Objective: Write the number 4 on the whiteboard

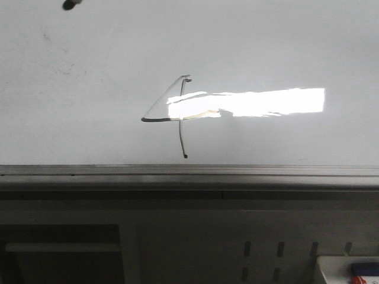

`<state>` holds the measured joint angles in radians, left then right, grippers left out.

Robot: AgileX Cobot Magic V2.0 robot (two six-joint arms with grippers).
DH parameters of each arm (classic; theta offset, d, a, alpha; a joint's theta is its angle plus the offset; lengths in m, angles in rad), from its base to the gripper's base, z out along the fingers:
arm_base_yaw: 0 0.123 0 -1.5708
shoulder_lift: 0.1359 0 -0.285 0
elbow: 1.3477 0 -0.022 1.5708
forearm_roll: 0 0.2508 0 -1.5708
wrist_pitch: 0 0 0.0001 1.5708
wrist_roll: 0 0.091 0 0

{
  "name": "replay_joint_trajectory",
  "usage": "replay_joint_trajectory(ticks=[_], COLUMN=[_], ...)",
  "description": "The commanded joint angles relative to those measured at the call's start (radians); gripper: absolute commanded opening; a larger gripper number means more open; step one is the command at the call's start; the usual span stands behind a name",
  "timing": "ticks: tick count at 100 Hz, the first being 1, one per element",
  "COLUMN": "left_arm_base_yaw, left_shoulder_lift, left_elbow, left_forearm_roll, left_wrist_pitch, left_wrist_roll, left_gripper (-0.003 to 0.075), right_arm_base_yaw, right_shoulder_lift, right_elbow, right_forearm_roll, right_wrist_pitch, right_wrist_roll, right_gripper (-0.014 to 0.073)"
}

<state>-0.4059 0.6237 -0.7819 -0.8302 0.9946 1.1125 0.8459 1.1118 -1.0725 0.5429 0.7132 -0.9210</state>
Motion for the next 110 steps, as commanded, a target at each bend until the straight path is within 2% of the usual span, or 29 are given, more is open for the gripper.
replay_joint_trajectory(ticks=[1, 10, 24, 53, 65, 93, 110], left_arm_base_yaw=[0.001, -0.012, -0.060, -0.095, -0.095, -0.095, -0.095], left_shoulder_lift=[0.060, 0.111, 0.160, 0.230, 0.246, 0.250, 0.250], left_elbow=[-0.093, -0.137, -0.166, -0.168, -0.168, -0.168, -0.168], left_forearm_roll=[-0.018, -0.020, -0.022, -0.027, -0.055, -0.094, -0.094], left_wrist_pitch=[0.065, 0.147, 0.153, 0.134, 0.125, 0.094, 0.092], left_wrist_roll=[0.008, 0.051, 0.051, 0.050, 0.050, 0.050, 0.050], left_gripper=[0.0340, 0.0340, 0.0338, 0.0323, 0.0250, -0.0021, -0.0020], right_arm_base_yaw=[0.055, 0.116, 0.172, 0.200, 0.200, 0.200, 0.200], right_shoulder_lift=[-0.005, 0.001, 0.007, 0.009, 0.009, 0.011, 0.011], right_elbow=[-0.035, -0.035, -0.035, -0.035, -0.035, -0.035, -0.035], right_forearm_roll=[0.010, 0.010, 0.010, 0.010, 0.010, 0.010, 0.010], right_wrist_pitch=[-0.063, -0.137, -0.220, -0.232, -0.219, -0.203, -0.203], right_wrist_roll=[-0.097, -0.104, -0.106, -0.106, -0.106, -0.106, -0.106], right_gripper=[-0.0064, -0.0064, -0.0064, -0.0064, -0.0064, -0.0064, -0.0057])
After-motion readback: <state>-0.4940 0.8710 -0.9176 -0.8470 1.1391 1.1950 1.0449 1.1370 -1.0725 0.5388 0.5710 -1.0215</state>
